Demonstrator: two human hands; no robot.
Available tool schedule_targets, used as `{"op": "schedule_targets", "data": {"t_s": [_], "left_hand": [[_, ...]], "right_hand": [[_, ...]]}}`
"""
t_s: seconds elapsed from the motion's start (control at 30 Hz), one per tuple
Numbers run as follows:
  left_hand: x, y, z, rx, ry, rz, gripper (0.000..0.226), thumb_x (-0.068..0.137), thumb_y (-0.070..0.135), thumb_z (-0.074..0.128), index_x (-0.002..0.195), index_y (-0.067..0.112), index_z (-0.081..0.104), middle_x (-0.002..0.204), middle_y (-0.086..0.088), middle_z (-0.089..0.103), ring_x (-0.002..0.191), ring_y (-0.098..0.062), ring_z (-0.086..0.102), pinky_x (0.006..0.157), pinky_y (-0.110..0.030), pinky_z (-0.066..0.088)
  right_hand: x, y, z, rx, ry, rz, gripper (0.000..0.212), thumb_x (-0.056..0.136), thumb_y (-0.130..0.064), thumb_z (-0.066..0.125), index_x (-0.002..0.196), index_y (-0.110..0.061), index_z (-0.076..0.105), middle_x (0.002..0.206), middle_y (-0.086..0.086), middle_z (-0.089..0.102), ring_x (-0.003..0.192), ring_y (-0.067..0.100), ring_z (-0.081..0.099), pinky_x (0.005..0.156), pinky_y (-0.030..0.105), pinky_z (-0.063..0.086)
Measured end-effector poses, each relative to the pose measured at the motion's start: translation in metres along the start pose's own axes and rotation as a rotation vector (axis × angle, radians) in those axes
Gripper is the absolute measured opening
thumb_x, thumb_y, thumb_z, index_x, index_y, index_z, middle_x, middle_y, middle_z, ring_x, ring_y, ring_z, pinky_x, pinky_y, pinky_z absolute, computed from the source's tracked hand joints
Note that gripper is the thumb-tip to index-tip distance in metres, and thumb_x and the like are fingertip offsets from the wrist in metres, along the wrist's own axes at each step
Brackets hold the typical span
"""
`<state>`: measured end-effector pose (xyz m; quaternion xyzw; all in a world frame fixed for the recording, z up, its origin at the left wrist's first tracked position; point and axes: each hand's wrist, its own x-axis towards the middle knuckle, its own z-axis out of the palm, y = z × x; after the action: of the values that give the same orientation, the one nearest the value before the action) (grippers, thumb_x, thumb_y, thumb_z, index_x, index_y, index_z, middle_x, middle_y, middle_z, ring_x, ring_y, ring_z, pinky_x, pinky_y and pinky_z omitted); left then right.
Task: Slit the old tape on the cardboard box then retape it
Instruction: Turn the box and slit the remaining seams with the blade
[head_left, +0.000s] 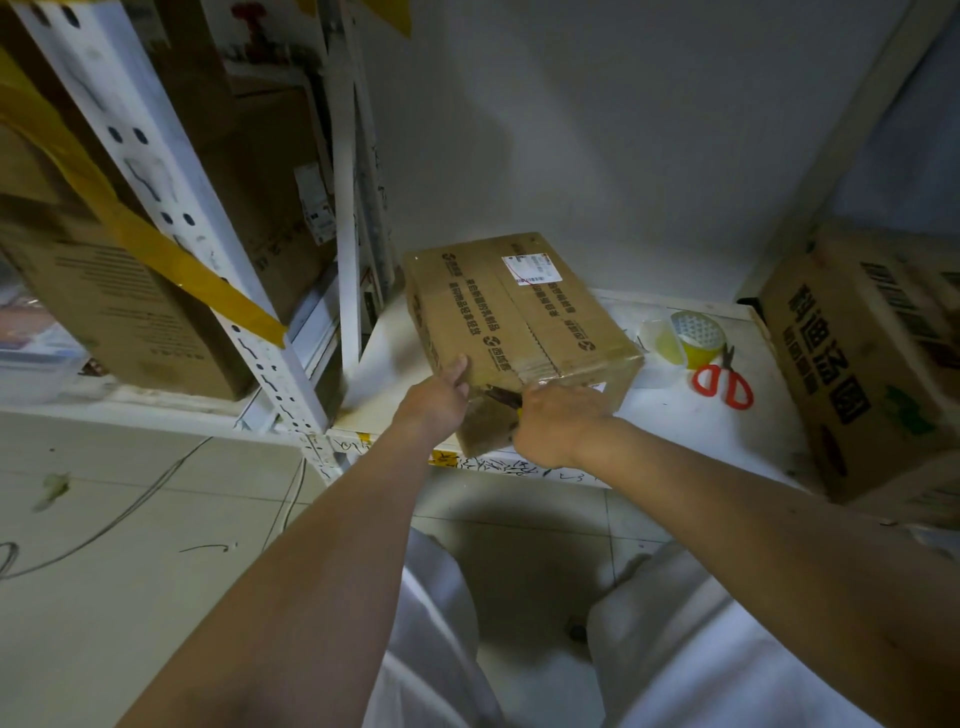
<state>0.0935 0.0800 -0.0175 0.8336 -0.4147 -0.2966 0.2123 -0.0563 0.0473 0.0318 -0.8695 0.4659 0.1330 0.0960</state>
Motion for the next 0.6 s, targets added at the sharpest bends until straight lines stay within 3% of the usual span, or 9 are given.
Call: {"op": "schedule_targets", "data": {"t_s": [0.13, 0.3, 0.6], "left_hand": [[0.0, -0.005, 0.007, -0.058, -0.015, -0.021, 0.047, 0.102, 0.035, 0.031, 0.148, 0.043, 0.023, 0.153, -0.007, 0.036, 0.136, -0.031, 0.039, 0.114, -0.041, 0.03], [0.001, -0.008, 0.009, -0.104, -0.041, -0.042, 0.047, 0.101, 0.039, 0.029, 0.146, 0.05, 0.02, 0.153, -0.007, 0.035, 0.135, -0.031, 0.038, 0.114, -0.041, 0.029], [0.005, -0.009, 0.009, -0.077, -0.078, -0.045, 0.048, 0.102, 0.037, 0.027, 0.148, 0.046, 0.015, 0.154, -0.008, 0.032, 0.136, -0.032, 0.037, 0.114, -0.042, 0.028]], "right_hand": [[-0.001, -0.013, 0.0, -0.024, -0.041, 0.038, 0.05, 0.081, -0.02, 0.05, 0.129, -0.01, 0.044, 0.125, 0.011, 0.055, 0.114, 0.03, 0.053, 0.092, 0.04, 0.047], [0.005, -0.026, 0.0, -0.085, -0.083, 0.12, 0.052, 0.077, -0.017, 0.056, 0.127, -0.01, 0.046, 0.119, 0.01, 0.058, 0.112, 0.029, 0.054, 0.081, 0.036, 0.045], [0.008, -0.037, 0.009, -0.186, -0.055, 0.17, 0.059, 0.076, -0.016, 0.066, 0.13, -0.007, 0.045, 0.124, 0.009, 0.055, 0.115, 0.027, 0.053, 0.078, 0.033, 0.046]]}}
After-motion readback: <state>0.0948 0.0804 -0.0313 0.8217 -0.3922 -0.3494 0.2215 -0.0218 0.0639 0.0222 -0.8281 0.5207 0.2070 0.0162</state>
